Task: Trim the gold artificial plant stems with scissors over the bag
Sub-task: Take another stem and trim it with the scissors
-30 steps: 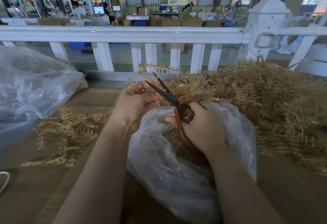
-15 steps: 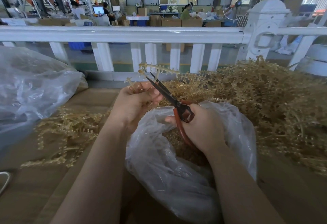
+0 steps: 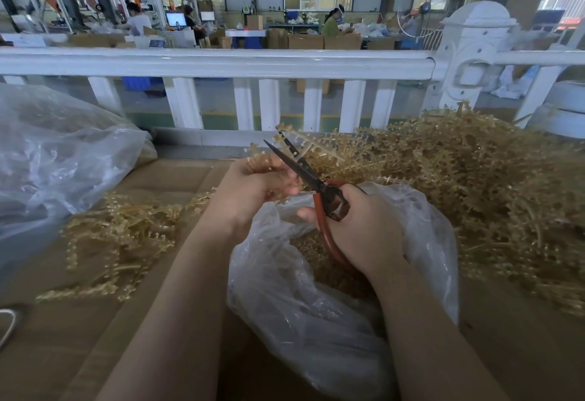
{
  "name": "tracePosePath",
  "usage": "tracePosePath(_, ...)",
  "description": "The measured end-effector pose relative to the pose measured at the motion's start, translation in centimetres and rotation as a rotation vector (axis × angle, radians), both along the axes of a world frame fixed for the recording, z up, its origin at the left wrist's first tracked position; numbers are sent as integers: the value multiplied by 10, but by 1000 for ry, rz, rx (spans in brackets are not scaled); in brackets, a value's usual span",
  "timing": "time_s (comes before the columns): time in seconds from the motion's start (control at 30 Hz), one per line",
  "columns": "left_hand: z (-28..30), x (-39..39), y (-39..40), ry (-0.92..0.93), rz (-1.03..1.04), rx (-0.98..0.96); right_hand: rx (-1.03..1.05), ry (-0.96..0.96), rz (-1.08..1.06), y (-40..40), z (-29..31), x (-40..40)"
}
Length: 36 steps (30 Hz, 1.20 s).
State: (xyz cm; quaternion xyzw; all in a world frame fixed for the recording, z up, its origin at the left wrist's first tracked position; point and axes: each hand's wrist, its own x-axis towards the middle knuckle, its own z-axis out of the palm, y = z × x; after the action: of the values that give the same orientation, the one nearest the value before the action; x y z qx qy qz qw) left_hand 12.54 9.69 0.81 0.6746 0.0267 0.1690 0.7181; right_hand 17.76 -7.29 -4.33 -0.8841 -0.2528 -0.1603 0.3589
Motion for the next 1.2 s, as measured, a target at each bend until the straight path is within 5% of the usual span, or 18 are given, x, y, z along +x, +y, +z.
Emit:
tracePosePath(0.83,1,-2,4,129,-46,-237,18,48,97,0,-2,1)
tracePosePath(1.2,-2,0,14,41,243,-382,-97,-25,61,-1,-2,1)
